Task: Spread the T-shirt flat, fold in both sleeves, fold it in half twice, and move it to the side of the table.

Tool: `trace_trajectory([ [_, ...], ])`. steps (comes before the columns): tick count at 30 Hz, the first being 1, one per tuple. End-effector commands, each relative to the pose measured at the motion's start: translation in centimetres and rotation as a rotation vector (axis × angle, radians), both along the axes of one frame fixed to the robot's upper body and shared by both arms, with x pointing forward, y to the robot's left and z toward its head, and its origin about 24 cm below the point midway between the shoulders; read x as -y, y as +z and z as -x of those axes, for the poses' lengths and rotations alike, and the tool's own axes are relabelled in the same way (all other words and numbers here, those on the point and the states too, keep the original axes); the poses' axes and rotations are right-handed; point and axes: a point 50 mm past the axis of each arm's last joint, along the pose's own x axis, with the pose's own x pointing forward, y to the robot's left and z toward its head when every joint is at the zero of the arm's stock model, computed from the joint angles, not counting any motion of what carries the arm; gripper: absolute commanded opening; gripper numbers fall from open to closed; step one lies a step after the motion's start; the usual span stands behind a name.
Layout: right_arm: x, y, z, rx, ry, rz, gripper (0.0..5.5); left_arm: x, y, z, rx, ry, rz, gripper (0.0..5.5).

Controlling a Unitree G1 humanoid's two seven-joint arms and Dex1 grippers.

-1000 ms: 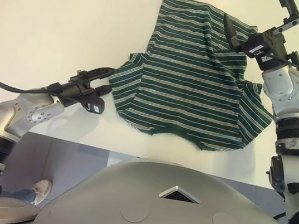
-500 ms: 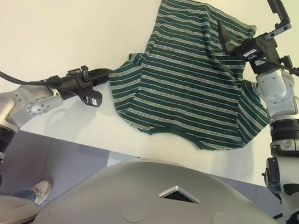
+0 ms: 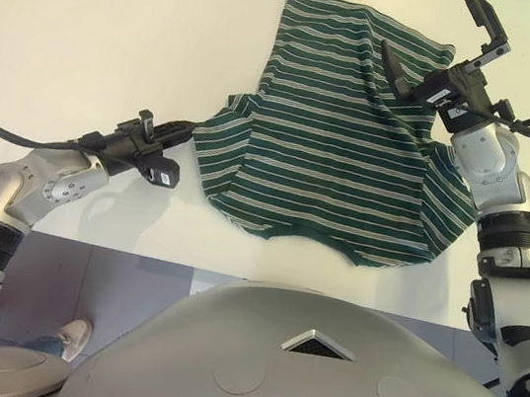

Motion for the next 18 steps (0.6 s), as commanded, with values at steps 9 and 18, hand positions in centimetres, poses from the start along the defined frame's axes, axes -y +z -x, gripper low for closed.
trace_trajectory([
  [9,0.3,-0.2,0.0,-0.015,-0.014,-0.004,5.4,2.2,-0.6,1.8,-0.057,-0.034,0.142,0.01],
  [18,0.4,0.1,-0.3,-0.006,-0.02,-0.006,5.4,6.3,0.3,0.3,0.036,-0.123,0.284,0.01],
])
